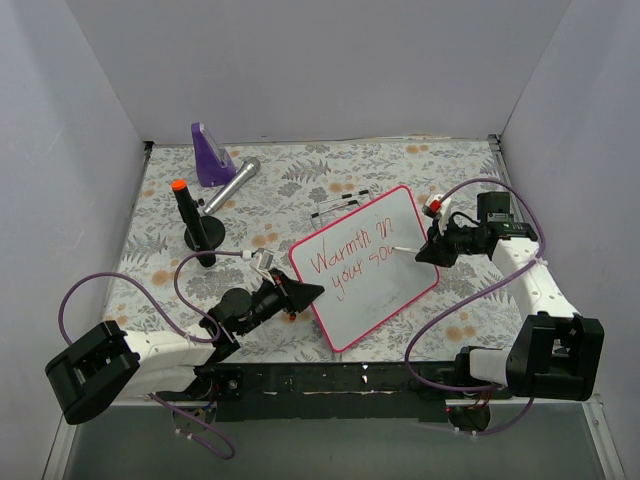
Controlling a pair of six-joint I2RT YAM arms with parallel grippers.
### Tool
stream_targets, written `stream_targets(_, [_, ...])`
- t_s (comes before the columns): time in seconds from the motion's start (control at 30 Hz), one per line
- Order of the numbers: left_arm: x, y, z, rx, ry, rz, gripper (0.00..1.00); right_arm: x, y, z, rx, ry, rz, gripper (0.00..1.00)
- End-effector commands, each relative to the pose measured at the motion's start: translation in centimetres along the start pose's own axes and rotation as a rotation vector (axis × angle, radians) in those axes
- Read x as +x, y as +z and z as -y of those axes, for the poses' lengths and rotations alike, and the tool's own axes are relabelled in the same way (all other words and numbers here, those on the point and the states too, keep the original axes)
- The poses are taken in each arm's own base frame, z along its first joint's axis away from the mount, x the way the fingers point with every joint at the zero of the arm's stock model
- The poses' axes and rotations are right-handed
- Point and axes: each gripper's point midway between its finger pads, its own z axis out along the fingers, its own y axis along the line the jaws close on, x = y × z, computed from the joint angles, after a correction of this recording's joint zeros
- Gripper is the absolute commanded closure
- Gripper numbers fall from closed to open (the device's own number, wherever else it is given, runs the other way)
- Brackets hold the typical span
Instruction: Write a sentence on the whiteboard
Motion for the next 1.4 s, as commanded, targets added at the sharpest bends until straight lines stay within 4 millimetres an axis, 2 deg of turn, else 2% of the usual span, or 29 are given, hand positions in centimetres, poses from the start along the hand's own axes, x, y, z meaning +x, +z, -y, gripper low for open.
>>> stream_targets(0.0, [-1.3, 0.0, 2.0, 0.085, 0.035, 0.045, 1.00, -2.4, -0.4, 1.9, 0.047, -0.052, 0.039, 0.99])
stream_targets(0.27, [-1.3, 0.1, 1.9, 0.086, 0.033, 0.041, 1.00, -3.2, -0.4, 2.1, 0.041, -0.048, 0.057, 0.99])
stream_targets(0.67, [-1.4, 0.1, 1.8, 0.082, 0.034, 0.046, 1.00, -0.7, -0.3, 0.5, 0.020, -0.034, 0.008, 0.99])
stream_targets(0.93, [-1.5, 0.0, 1.8, 0.083, 0.034, 0.047, 1.00, 0.5, -0.6, 0.0, 0.029, -0.023, -0.014, 0.99])
stream_targets(1.2, [-1.5, 0.0, 1.8, 0.084, 0.036, 0.048, 1.00, 0.4, -1.3, 0.9, 0.061, -0.014, -0.011, 0.99])
stream_targets(1.37, [-1.4, 0.0, 1.8, 0.085, 0.036, 0.043, 1.00, -0.9, -1.7, 0.6, 0.037, -0.036, 0.024, 0.99])
